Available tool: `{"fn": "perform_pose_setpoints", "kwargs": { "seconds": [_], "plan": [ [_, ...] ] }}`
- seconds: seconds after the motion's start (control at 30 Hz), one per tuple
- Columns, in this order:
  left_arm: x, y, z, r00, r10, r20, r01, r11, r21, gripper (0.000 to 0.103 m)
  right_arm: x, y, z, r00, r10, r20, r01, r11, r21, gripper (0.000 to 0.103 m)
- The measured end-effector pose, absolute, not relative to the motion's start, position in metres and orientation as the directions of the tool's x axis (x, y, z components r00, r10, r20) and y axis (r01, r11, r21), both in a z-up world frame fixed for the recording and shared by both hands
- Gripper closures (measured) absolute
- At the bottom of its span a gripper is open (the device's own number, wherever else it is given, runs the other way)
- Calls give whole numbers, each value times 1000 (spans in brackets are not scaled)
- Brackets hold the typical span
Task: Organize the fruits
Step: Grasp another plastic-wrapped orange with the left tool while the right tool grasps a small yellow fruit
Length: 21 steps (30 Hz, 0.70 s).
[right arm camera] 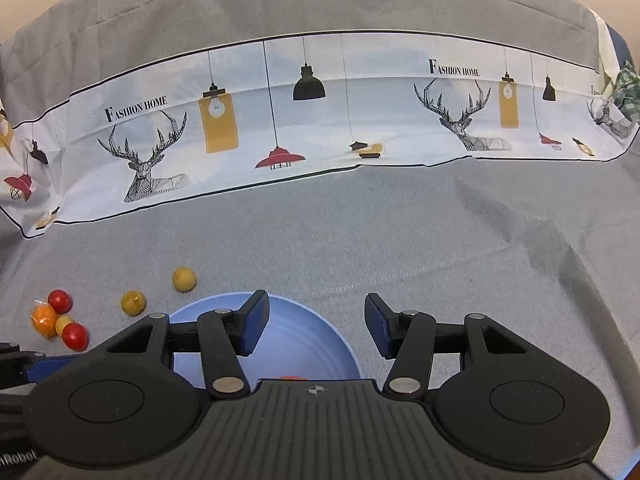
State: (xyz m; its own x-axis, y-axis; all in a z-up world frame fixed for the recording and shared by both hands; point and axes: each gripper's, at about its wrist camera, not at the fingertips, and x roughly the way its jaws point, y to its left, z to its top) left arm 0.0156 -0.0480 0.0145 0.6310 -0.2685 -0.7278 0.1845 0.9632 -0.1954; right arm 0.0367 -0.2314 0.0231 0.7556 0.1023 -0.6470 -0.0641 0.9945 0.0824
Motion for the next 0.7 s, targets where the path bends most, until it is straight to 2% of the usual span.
{"fn": "perform_pose_setpoints", "kwargs": {
  "seconds": [0.07, 0.17, 0.27, 0.7],
  "plan": [
    [17, -42, 17, 641, -258, -723, 167, 966, -197, 69, 37, -230, 24, 759, 107, -642, -66, 994, 87, 52],
    [22, -31, 21, 652, -241, -719, 137, 970, -201, 70, 38, -227, 25, 763, 121, -635, -78, 992, 95, 66],
    [28, -16, 27, 662, -223, -716, 99, 972, -211, 73, 38, -219, 27, 766, 147, -626, -102, 989, 108, 74],
    [61, 128, 28, 643, -161, -748, -278, 862, -424, 74, 64, -166, 44, 754, 280, -594, -205, 960, 192, 76]
  ]
}}
